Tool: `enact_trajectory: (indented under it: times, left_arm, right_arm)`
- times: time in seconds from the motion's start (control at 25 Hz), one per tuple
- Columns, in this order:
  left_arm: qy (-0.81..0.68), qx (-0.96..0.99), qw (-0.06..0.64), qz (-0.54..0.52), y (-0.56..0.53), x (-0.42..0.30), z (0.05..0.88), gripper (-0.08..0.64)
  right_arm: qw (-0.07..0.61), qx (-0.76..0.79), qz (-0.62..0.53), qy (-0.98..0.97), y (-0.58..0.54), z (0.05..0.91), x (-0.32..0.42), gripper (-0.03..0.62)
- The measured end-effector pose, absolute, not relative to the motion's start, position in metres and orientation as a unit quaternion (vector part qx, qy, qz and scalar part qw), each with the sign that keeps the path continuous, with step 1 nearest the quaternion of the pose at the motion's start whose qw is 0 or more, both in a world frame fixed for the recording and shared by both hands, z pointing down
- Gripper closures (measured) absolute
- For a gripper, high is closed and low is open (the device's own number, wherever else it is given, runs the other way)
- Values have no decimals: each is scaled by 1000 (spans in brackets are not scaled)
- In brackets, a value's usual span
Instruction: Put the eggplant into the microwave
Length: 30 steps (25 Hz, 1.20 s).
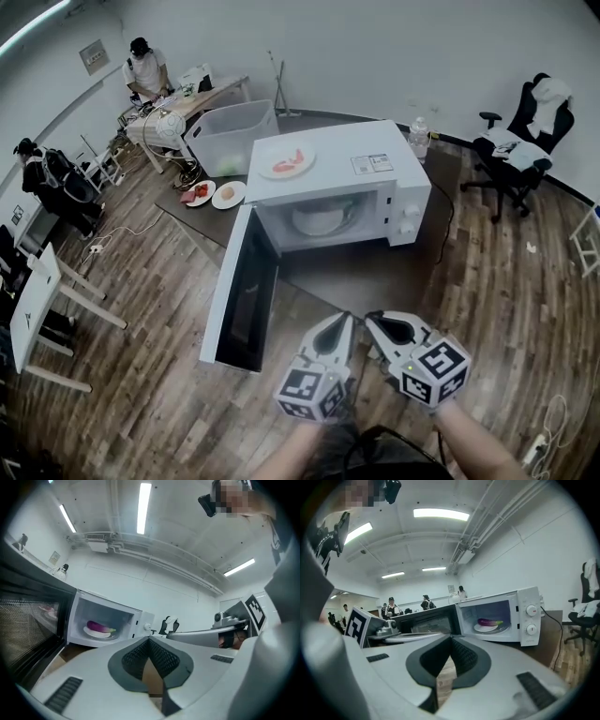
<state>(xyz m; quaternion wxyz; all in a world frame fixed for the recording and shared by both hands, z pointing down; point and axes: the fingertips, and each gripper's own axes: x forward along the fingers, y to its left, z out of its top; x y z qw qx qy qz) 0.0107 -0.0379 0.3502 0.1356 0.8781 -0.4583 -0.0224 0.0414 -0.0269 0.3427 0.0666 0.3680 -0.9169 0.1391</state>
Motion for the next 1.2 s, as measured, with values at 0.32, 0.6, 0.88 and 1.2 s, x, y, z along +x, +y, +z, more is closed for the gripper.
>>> enact_trajectory:
  times: [0.32,0.6,0.88,1.2]
  left_arm:
    - [-479,868,125,-31,1,10,333,559]
    - [-486,863,133,-42,29,4,326,560]
    - [-494,861,120,-37,55,4,316,560]
    - [-502,855,126,-36,92,13,316,558]
  right_arm:
    - [47,354,129,-925,19,325,38,592]
    - [39,352,117,-928,47,315,38,594]
    - [28,355,109,-928,71,301,48,593]
    - [15,352,116,-928,107,296,66,594]
